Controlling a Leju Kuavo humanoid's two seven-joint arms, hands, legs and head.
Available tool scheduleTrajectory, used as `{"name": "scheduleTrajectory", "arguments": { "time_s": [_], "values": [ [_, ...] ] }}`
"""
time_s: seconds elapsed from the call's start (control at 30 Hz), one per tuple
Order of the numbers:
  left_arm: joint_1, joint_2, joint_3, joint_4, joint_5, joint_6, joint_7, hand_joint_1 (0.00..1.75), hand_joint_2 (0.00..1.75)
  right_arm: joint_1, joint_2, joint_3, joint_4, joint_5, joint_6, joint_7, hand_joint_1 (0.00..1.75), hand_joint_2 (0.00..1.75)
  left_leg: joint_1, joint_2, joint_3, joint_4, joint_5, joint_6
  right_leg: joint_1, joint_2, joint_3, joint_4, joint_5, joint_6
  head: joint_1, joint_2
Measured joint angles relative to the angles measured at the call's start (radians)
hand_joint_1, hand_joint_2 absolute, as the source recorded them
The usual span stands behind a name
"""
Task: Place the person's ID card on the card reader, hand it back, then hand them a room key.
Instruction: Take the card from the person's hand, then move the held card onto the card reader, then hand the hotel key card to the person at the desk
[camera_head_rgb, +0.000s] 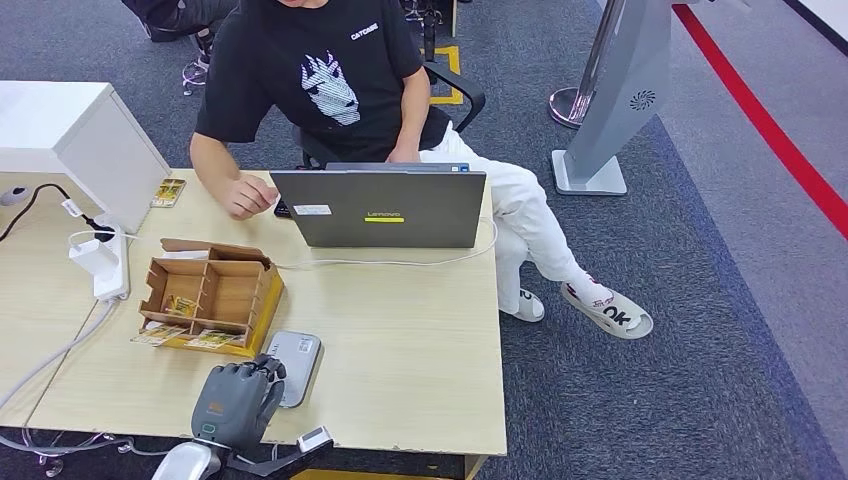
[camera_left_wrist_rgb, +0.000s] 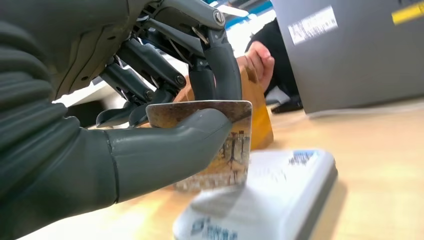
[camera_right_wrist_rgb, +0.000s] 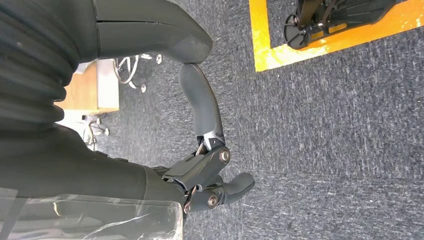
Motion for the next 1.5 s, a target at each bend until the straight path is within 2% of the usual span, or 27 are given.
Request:
{"name": "scheduleTrajectory", "arguments": {
  "time_s": [0.17,0.37,0.63,0.93,0.97,1.1,1.5],
  "values": [
    [0.000,-0.049,0.036,-0.052,0.005,0.081,-0.045,1.75,1.75,0.000,0.000,-0.013,0.000,0.016,0.000,0.001,0.00,1.75,0.000,0.000,0.000,0.000,0.001,0.000,0.000,0.000,0.000,0.000,0.000,0.000,0.000,0.000],
    [-0.009,-0.092,0.087,-0.131,0.015,0.112,-0.074,1.75,1.75,-0.001,0.000,-0.023,0.000,0.034,0.001,0.001,0.00,1.75,0.000,0.000,0.000,0.000,0.001,0.000,0.000,0.000,0.000,0.000,0.000,0.000,0.000,0.000],
    [-0.014,-0.109,0.130,-0.166,0.027,0.119,-0.079,1.75,1.75,-0.002,0.000,-0.031,0.000,0.043,0.002,0.000,0.00,1.75,0.000,0.000,0.000,0.000,0.001,0.000,0.000,0.000,-0.001,0.001,0.000,0.000,0.000,0.000],
    [-0.071,-0.107,0.268,-0.183,0.118,0.098,-0.140,1.75,1.75,-0.004,0.000,-0.037,0.000,0.076,0.017,-0.009,0.00,1.75,0.000,0.000,0.000,0.000,0.001,-0.001,0.000,0.000,-0.001,0.001,0.000,0.000,0.000,0.000],
    [-0.075,-0.107,0.280,-0.184,0.125,0.098,-0.146,1.70,1.75,-0.004,0.000,-0.037,0.000,0.077,0.017,-0.010,0.00,1.75,0.000,0.000,0.000,0.000,0.001,-0.001,0.000,0.000,-0.001,0.001,0.000,0.000,0.000,0.000],
    [-0.082,-0.107,0.320,-0.184,0.144,0.097,-0.164,0.01,1.75,-0.005,0.000,-0.038,0.000,0.080,0.018,-0.010,0.00,1.75,0.000,0.000,0.000,0.000,0.001,-0.001,0.000,0.000,-0.001,0.001,0.000,0.000,0.000,0.000],
    [-0.075,-0.148,0.368,-0.184,0.176,0.090,-0.241,0.00,1.75,-0.006,0.000,-0.058,0.000,0.095,0.018,-0.010,0.00,1.75,0.000,0.000,-0.001,0.000,0.001,-0.001,0.000,0.000,-0.001,0.001,0.000,0.000,0.000,0.000]
  ]
}}
